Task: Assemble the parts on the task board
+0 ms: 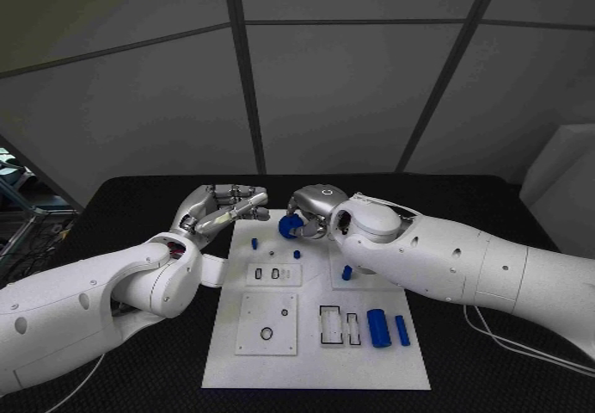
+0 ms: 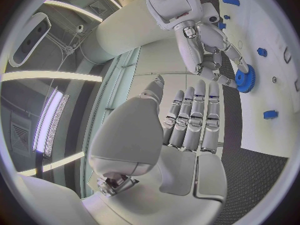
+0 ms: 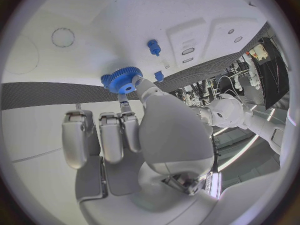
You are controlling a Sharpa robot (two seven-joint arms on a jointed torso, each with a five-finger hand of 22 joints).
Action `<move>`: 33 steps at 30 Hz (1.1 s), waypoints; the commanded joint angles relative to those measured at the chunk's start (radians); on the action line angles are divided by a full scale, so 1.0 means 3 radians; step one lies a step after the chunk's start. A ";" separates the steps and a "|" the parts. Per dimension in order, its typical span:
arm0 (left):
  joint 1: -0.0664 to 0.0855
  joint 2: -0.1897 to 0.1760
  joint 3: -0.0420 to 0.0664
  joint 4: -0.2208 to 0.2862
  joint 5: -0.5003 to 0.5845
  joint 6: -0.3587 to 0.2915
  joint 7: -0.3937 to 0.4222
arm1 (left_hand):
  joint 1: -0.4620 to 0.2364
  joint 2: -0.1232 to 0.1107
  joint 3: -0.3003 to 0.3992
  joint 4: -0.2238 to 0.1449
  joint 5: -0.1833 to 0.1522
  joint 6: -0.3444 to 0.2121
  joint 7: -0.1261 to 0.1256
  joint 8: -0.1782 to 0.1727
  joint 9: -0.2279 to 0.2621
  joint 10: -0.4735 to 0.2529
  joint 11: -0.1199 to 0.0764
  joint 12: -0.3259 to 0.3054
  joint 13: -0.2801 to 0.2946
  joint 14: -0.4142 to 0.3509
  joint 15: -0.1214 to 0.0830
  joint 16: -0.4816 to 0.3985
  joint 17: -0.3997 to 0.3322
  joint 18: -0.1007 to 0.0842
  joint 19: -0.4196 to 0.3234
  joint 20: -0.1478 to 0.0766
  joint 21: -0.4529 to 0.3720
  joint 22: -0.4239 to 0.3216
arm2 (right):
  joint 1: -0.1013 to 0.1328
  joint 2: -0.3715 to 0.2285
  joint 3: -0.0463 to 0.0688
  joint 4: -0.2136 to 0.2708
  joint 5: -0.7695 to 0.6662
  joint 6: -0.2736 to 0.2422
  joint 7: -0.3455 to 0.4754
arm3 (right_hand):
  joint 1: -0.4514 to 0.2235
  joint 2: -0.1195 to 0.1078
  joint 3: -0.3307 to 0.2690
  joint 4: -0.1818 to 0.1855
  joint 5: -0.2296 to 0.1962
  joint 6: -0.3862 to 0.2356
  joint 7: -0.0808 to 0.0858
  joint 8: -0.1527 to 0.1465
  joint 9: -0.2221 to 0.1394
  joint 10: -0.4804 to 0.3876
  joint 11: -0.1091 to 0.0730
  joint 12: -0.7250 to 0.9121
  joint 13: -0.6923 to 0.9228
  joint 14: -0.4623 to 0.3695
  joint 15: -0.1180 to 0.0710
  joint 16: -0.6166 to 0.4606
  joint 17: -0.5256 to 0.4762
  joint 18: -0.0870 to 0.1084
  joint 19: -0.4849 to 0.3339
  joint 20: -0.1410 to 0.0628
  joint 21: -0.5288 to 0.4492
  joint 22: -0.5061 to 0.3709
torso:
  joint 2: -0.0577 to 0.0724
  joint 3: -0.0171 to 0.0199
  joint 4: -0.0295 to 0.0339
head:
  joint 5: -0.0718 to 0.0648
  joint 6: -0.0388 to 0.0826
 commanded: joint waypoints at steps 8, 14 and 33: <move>0.0006 0.0004 0.0003 0.0006 0.0003 0.0037 0.0012 | -0.0021 0.0018 0.0001 -0.0017 0.0018 0.0003 0.0015 -0.0014 -0.0004 -0.0004 0.0010 -0.0014 -0.0003 -0.0019 0.0006 -0.0022 0.0003 0.0034 -0.0016 0.0005 0.0013 0.0003 | 0.0000 0.0021 -0.0012 -0.0041 -0.0058 0.0247 0.0019 | -0.0102 -0.0028 0.0022 0.0011 -0.0061 0.0085 -0.0049 -0.0043 0.0154 0.0106 0.0020 -0.0031 0.0570 0.0305 0.0011 0.0009 0.0687 -0.0060 0.0233 -0.0004 0.0016 0.0695 | 0.0000 0.0000 0.0000 | 0.0004 -0.0018; 0.0006 0.0004 0.0003 0.0006 0.0003 0.0037 0.0010 | -0.0021 0.0018 0.0001 -0.0017 0.0018 0.0003 0.0015 -0.0014 -0.0004 -0.0004 0.0010 -0.0014 -0.0003 -0.0019 0.0006 -0.0022 0.0003 0.0034 -0.0016 0.0005 0.0013 0.0003 | -0.0002 0.0021 -0.0017 -0.0046 -0.0058 0.0259 0.0004 | -0.0159 -0.0069 0.0007 0.0027 -0.0078 0.0056 -0.0035 -0.0074 0.0146 0.0080 0.0032 -0.0061 0.0541 0.0305 0.0021 0.0009 0.0687 -0.0059 0.0229 0.0006 0.0013 0.0690 | 0.0000 0.0001 -0.0001 | 0.0007 -0.0023; 0.0006 -0.0004 0.0003 0.0007 0.0003 0.0038 -0.0006 | -0.0023 0.0021 0.0002 -0.0020 0.0017 0.0003 0.0016 -0.0017 -0.0004 -0.0005 0.0010 -0.0017 -0.0003 -0.0020 0.0007 -0.0028 0.0005 0.0034 -0.0018 0.0006 0.0013 0.0003 | -0.0002 0.0018 -0.0021 -0.0053 -0.0048 0.0208 -0.0003 | -0.0338 -0.0157 -0.0091 0.0094 -0.0225 -0.0396 0.0065 -0.0336 0.0124 -0.0138 0.0128 -0.0306 0.0304 0.0320 0.0108 0.0035 0.0760 -0.0052 0.0210 0.0088 -0.0002 0.0663 | 0.0000 0.0001 0.0000 | 0.0006 -0.0028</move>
